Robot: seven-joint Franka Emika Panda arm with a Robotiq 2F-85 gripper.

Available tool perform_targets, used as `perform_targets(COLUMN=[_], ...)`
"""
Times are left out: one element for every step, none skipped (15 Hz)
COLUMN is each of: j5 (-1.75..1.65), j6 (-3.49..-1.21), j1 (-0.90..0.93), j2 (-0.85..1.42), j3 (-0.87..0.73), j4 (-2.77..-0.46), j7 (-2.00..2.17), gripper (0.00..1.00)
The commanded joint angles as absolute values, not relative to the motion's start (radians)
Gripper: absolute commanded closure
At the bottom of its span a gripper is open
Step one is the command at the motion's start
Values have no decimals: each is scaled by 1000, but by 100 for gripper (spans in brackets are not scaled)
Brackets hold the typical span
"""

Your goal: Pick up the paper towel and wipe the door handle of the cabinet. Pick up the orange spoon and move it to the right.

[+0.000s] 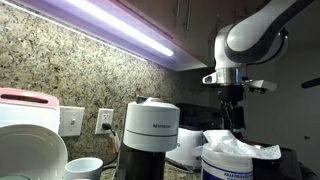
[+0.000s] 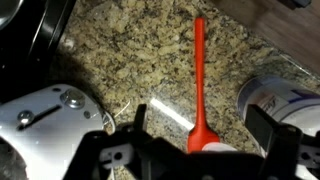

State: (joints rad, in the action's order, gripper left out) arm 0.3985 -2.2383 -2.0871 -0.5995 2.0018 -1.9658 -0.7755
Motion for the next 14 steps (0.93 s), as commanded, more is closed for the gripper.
perform_targets(j5=[425, 430, 432, 435, 435, 438, 444, 455, 461, 470, 488, 506, 516, 535], j6=[-2262, -2260, -2265, -2261, -2261, -2266, -2263, -2265, -2263, -2260, -2260, -2250, -2244, -2255], j1=[-2173, -2194, -2214, -2234, -2247, -2261, -2273, -2284, -2288, -2290, -2291, -2290, -2283, -2273], j2=[-573, -578, -579, -580, -584, -586, -587, -590, -595, -597, -599, -594, -591, -580], j3=[2086, 2110, 2136, 2163, 2184, 2206, 2223, 2238, 2246, 2251, 2251, 2251, 2249, 2252], j4=[-2014, -2017, -2018, -2015, -2015, -2015, -2014, -2012, -2010, -2008, -2001, -1994, -1986, -1976], j7=[-788, -800, -826, -853, -881, -918, -945, -968, -983, -992, -974, -962, -954, -957], gripper=[0, 0, 0, 0, 0, 0, 0, 0, 0, 0, 0, 0, 0, 0])
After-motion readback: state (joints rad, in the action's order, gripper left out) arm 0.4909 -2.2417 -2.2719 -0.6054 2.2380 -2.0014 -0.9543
